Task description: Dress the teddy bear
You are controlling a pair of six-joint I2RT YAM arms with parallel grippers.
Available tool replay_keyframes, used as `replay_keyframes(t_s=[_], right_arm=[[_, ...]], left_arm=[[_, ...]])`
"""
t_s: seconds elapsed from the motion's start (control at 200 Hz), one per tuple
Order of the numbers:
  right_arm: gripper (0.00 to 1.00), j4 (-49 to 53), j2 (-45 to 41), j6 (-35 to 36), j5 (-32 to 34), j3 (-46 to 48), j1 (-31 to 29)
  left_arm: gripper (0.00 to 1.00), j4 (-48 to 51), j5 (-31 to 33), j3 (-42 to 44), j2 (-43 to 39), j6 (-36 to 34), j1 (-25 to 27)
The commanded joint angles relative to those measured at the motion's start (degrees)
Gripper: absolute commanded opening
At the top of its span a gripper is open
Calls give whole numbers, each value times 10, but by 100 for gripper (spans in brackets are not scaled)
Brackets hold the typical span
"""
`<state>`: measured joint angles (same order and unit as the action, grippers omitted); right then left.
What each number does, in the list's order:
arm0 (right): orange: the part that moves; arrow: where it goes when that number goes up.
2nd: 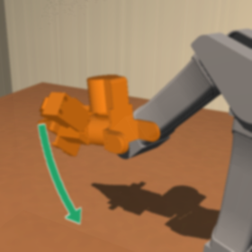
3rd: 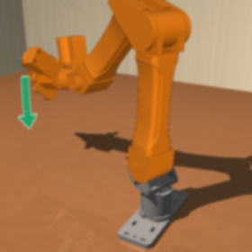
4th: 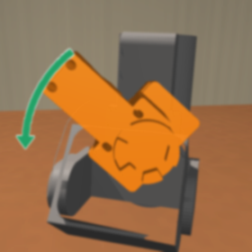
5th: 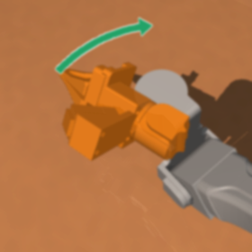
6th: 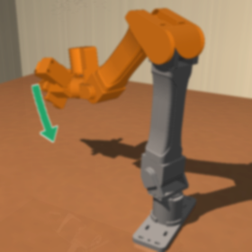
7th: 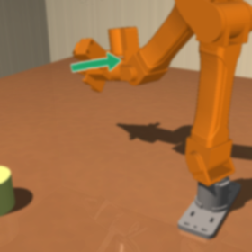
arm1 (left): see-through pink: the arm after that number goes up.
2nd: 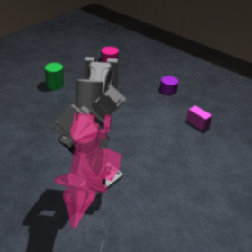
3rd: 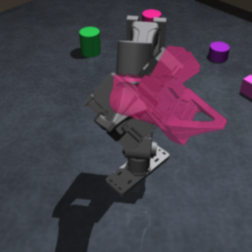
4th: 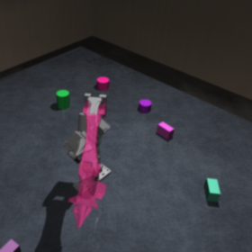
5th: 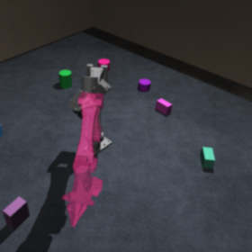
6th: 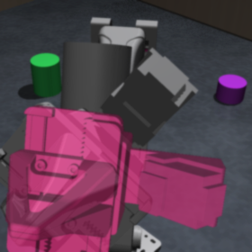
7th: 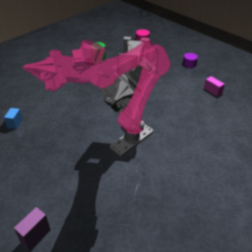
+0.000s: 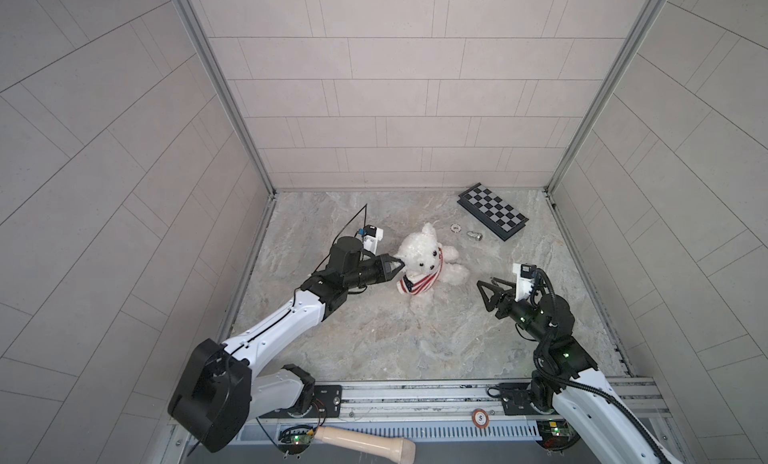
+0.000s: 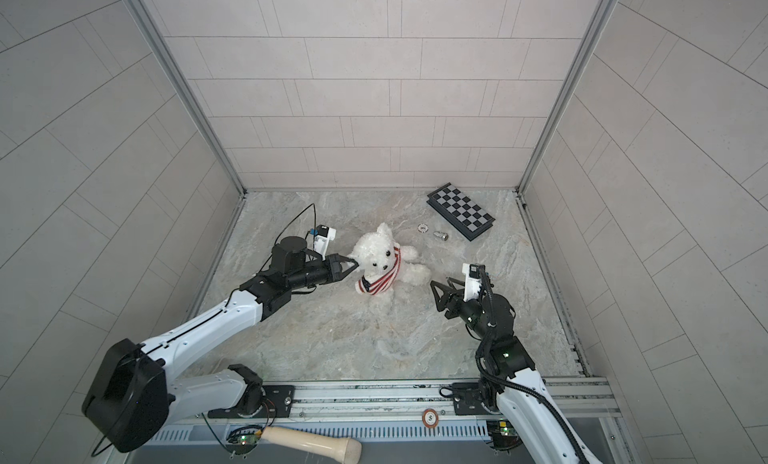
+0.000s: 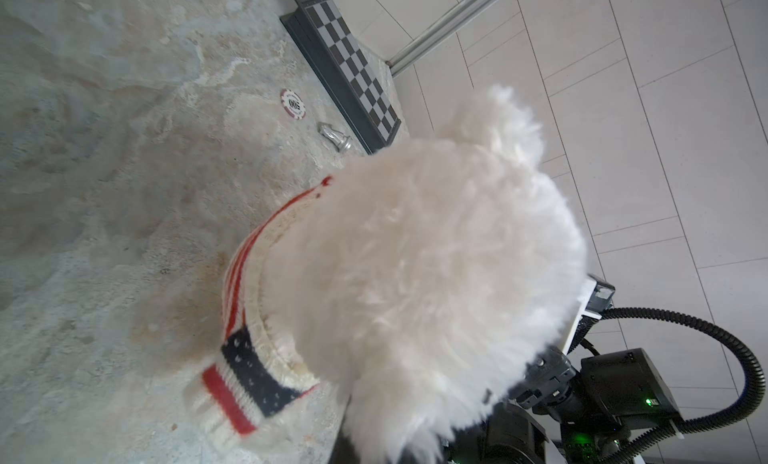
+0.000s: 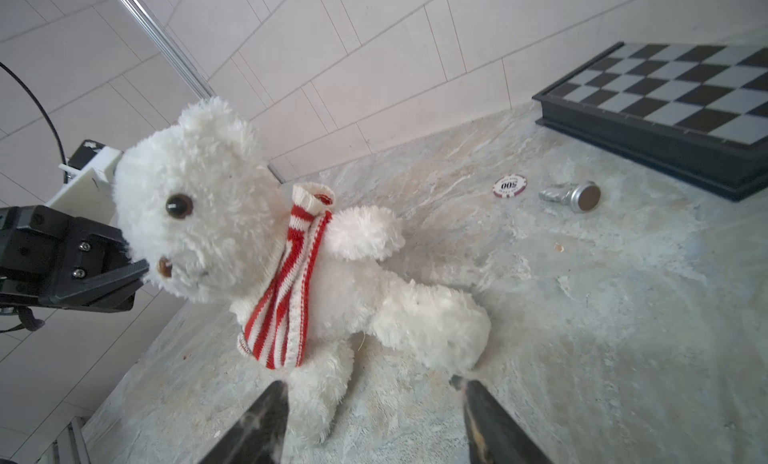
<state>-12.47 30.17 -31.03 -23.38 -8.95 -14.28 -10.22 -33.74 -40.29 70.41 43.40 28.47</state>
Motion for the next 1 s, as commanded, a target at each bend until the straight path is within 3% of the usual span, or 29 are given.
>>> replay_keyframes(t_s=[0.0,0.14,0.32,0.571,0.616,0.691,0.716,0.756,0.901,0.996], right_arm=[[69,-96,72,1,-7,-10,-23],[68,-148,177,17,16,-50,-79],[65,-197,293,-1,21,-88,-101],[62,-198,394,22,17,-131,-108],[61,-203,412,25,13,-133,-113],[60,-220,437,23,7,-129,-124],[60,-223,443,22,7,-128,-130],[59,-224,453,25,7,-129,-140],[55,-243,489,24,11,-116,-163],[45,-249,506,27,16,-106,-169]], left_arm=[[0,-65,-47,19,19,-32,-19],[0,-85,-78,26,23,-67,-19],[0,22,-73,14,22,-134,-19],[0,11,-54,107,27,-90,-19],[12,14,-48,119,18,-84,-19],[44,45,-35,128,-10,-86,-19],[61,63,-28,127,-24,-90,-19],[73,91,-20,122,-44,-97,-21],[91,135,-49,102,-87,-107,-64],[95,116,-80,99,-82,-91,-112]])
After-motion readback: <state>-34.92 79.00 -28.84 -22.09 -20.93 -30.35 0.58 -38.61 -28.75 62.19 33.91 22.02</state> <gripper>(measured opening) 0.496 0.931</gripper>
